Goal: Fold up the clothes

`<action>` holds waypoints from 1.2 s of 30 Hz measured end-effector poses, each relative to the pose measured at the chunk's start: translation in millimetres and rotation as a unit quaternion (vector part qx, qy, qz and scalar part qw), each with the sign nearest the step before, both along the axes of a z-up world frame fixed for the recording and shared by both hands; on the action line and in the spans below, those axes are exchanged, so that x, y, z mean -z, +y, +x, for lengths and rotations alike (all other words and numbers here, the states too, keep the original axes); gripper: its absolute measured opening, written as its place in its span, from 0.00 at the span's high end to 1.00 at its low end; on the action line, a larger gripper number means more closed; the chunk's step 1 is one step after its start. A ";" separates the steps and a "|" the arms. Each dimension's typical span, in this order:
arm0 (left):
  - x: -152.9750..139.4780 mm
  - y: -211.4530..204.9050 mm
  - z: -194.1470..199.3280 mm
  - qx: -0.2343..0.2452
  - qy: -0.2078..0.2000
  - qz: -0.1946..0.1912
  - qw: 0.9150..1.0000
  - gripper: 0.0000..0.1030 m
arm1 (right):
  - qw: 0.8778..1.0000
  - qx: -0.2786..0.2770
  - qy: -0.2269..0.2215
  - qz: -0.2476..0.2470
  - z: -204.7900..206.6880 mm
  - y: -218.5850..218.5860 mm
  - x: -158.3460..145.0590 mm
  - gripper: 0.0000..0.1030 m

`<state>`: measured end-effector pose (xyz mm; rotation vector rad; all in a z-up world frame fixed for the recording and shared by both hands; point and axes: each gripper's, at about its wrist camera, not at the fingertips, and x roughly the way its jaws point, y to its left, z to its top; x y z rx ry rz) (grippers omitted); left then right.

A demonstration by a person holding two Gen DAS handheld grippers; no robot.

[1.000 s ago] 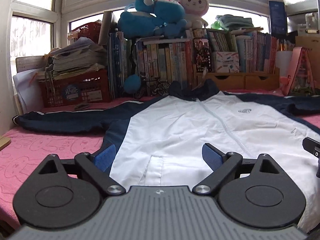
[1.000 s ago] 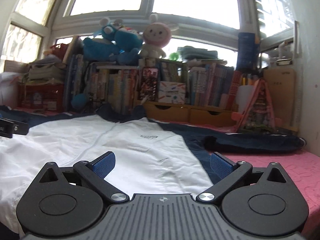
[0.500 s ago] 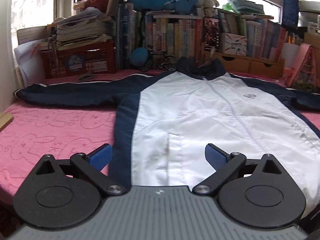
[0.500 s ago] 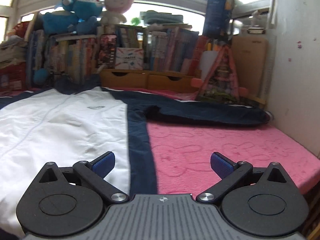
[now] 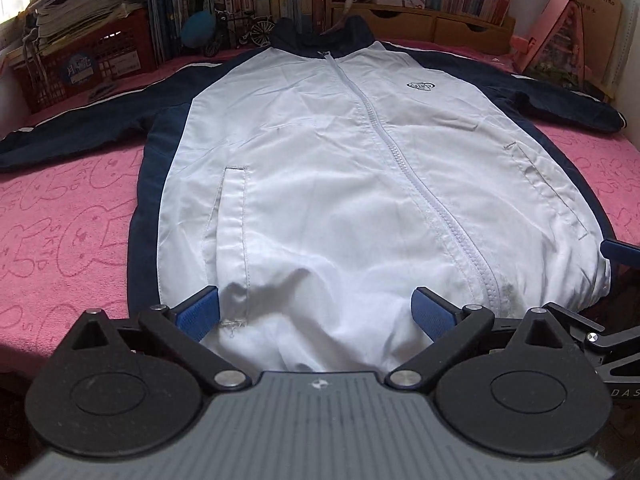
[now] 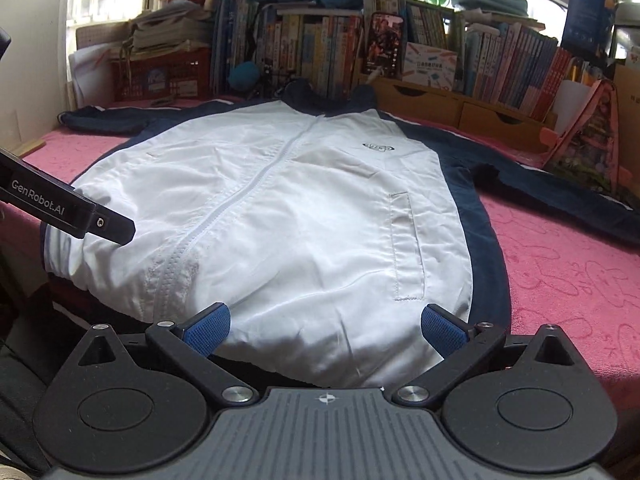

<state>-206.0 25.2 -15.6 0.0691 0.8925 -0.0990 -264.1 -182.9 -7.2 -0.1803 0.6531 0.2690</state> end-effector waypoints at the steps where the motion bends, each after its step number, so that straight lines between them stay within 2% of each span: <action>1: 0.8 -0.6 -1.0 -0.001 0.003 0.004 1.000 0.01 | 1.000 0.002 0.002 -0.001 0.0 0.7 0.4 0.00; 7: 3.8 3.0 -10.3 -0.003 0.017 -0.006 1.000 0.01 | 1.000 0.008 0.011 0.004 -3.5 -1.4 3.9 0.00; 28: 13.6 -10.6 -23.4 0.005 0.033 0.003 0.999 0.01 | 0.999 0.018 0.039 0.001 -17.4 -9.1 13.6 0.00; 30: 8.7 -8.6 -21.2 0.007 0.025 -0.004 1.000 0.01 | 0.999 0.016 0.023 0.018 -15.1 -17.3 6.5 0.00; 33: -11.0 2.7 -8.8 0.003 -0.024 -0.022 0.999 0.01 | 0.998 0.024 -0.006 0.054 -7.5 -36.1 -6.4 0.00; 36: -26.5 17.5 14.1 -0.030 -0.067 -0.018 0.997 0.00 | 0.989 0.098 -0.032 0.105 20.9 -83.5 -19.6 0.00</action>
